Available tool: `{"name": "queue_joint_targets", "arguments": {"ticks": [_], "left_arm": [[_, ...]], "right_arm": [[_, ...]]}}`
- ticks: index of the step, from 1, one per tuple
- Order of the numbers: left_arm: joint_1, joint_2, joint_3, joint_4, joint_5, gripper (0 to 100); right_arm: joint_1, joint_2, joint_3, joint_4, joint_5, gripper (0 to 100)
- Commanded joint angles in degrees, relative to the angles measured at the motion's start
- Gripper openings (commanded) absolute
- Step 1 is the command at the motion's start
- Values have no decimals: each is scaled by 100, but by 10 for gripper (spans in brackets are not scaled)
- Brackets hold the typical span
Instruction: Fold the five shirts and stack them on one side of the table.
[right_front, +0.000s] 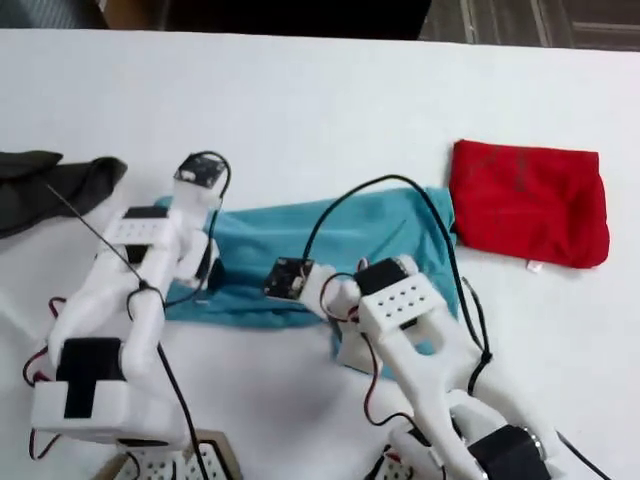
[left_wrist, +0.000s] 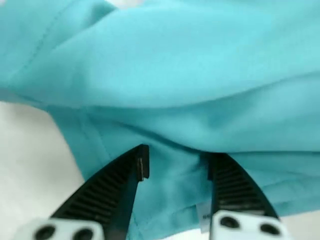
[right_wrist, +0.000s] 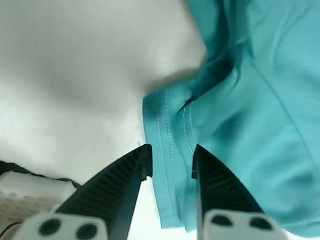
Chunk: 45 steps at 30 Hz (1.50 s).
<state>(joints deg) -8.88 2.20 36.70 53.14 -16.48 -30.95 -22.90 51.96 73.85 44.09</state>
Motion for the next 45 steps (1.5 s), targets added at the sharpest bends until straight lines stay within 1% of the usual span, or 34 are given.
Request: {"name": "queue_joint_targets", "arguments": {"ticks": [1,5,8,12,14,21,28,36,42,43,45], "left_arm": [[26,264,-400,114,88,210],[26,334,-462,132,88,210],[44,334,-453,132,79,210],[53,352,-462,132,70,210],[53,352,-462,132,70,210],[53,352,-470,132,70,210],[62,360,-470,132,70,210],[62,360,-470,123,62,210],[62,360,-470,123,62,210],[62,360,-470,123,62,210],[62,360,-470,123,62,210]], "right_arm": [[13,198,123,-409,-9,139],[13,716,97,-954,-9,138],[13,945,-88,-1095,-35,126],[13,848,-343,-831,-35,13],[13,646,-431,-611,-35,31],[-31,-462,-492,-75,-35,20],[-40,-884,-466,558,-35,20],[-48,-848,-431,567,-18,20],[-48,-848,26,347,-53,22],[-48,-848,123,330,-123,25],[-75,-857,255,338,-237,68]]}}
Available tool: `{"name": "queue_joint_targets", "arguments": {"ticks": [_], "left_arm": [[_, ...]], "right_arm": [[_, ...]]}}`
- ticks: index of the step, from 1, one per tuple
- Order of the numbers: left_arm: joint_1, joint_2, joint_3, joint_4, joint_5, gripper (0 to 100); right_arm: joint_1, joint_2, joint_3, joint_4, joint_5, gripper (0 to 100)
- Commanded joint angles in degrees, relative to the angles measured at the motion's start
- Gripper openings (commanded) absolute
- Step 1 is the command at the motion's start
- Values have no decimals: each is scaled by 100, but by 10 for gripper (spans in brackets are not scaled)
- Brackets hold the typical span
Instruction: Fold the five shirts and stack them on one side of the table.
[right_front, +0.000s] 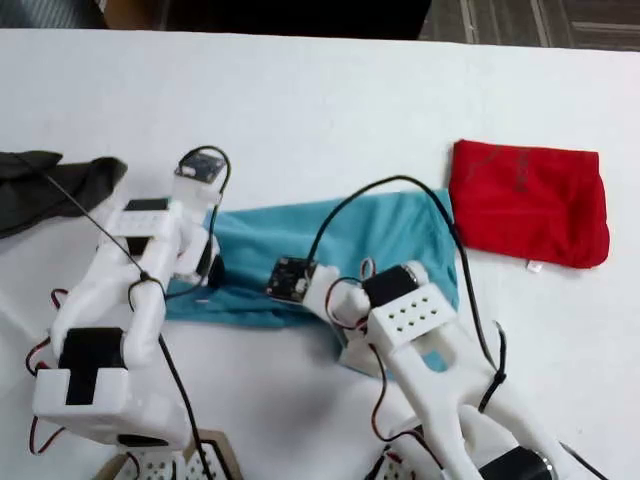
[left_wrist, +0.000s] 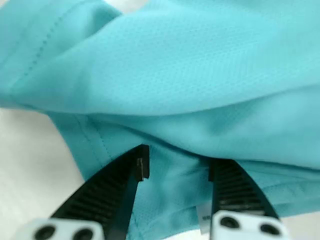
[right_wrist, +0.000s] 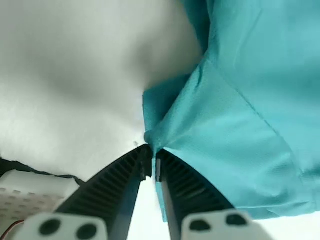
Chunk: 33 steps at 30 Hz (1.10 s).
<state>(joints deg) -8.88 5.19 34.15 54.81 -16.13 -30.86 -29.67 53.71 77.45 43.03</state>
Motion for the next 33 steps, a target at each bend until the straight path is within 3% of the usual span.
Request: {"name": "queue_joint_targets", "arguments": {"ticks": [1,8,19,33], "left_arm": [[62,62,-215,-44,26,210],[62,70,-215,-44,26,210],[62,70,-215,-44,18,210],[62,70,-215,-44,18,210]], "right_arm": [[-154,-180,132,-4,-132,98],[-699,-163,273,-119,-123,141],[-224,1007,756,-1543,-105,145],[-321,1464,747,-1754,-123,142]]}}
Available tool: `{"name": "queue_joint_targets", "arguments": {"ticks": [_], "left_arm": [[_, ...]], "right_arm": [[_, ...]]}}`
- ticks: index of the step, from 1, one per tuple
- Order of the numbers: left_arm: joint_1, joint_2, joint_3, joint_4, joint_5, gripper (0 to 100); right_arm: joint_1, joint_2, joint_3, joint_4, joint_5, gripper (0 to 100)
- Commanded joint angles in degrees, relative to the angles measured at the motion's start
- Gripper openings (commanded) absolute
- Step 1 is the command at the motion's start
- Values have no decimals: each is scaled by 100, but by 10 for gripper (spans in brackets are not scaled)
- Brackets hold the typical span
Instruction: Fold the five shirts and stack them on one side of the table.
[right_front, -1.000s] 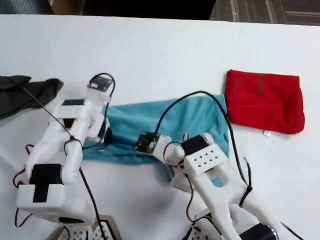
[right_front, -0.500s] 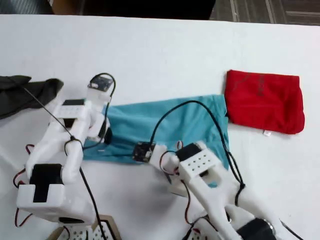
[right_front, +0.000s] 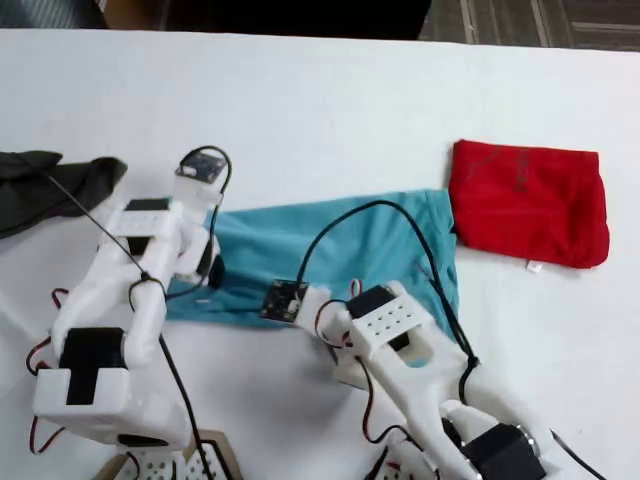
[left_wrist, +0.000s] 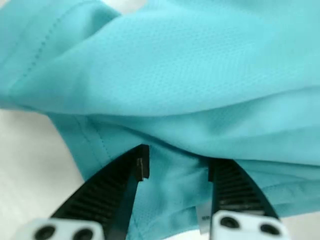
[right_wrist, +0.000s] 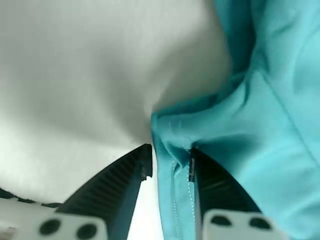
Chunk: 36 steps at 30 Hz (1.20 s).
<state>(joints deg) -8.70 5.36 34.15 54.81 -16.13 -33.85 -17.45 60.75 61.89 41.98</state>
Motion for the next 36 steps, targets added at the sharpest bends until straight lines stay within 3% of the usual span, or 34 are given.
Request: {"name": "queue_joint_targets", "arguments": {"ticks": [1,11,21,25,36], "left_arm": [[44,53,-215,-44,18,210],[44,53,-215,-44,18,210],[44,53,-215,-44,18,210],[44,53,-215,-44,18,210],[44,53,-215,-44,18,210]], "right_arm": [[-13,251,0,-189,-18,142],[303,629,-149,207,18,144],[101,1288,-659,497,18,139],[110,1349,-651,470,18,9],[646,1297,-1240,734,167,21]]}}
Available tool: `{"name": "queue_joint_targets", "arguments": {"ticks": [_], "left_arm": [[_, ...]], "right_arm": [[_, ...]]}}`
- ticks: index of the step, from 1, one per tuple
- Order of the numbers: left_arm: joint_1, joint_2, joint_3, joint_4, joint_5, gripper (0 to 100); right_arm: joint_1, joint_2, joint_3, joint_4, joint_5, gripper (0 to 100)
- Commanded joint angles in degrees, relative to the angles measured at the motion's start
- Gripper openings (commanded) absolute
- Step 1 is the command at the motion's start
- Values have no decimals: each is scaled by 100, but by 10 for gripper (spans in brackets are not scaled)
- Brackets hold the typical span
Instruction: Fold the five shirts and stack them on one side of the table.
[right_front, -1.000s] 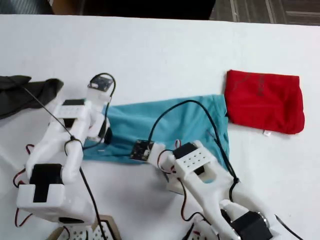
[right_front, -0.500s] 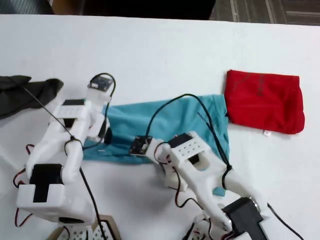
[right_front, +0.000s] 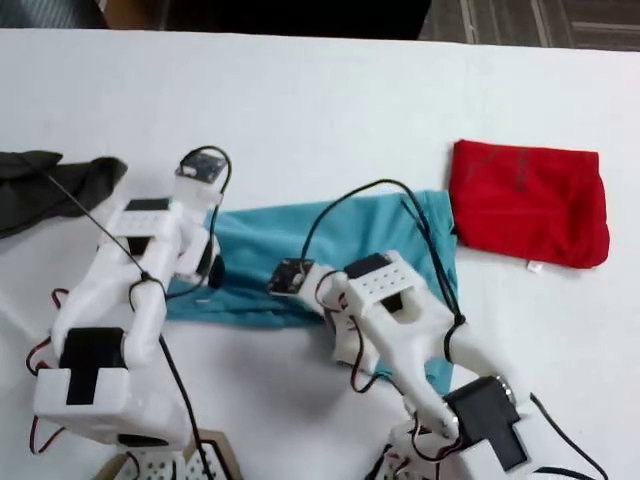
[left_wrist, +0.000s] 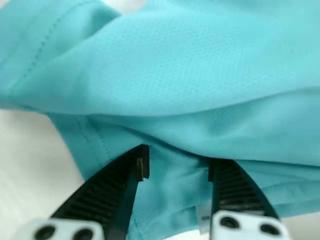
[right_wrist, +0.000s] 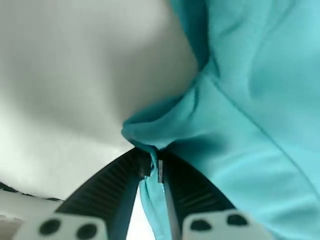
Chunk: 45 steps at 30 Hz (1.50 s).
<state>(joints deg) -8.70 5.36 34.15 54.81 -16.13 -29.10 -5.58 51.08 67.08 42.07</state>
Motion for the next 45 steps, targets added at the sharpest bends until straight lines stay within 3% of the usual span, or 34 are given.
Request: {"name": "queue_joint_targets", "arguments": {"ticks": [1,12,31,42,45], "left_arm": [[44,53,-215,-44,18,210],[44,53,-224,-44,18,210],[44,53,-224,-44,18,210],[53,53,-224,-44,18,210],[53,53,-224,-44,18,210]], "right_arm": [[207,110,-413,400,352,21],[945,171,-3262,2484,1705,21],[1200,4576,-9029,3064,1749,21],[1710,5244,-10057,3073,1714,27],[1798,5138,-10119,3073,1565,106]]}}
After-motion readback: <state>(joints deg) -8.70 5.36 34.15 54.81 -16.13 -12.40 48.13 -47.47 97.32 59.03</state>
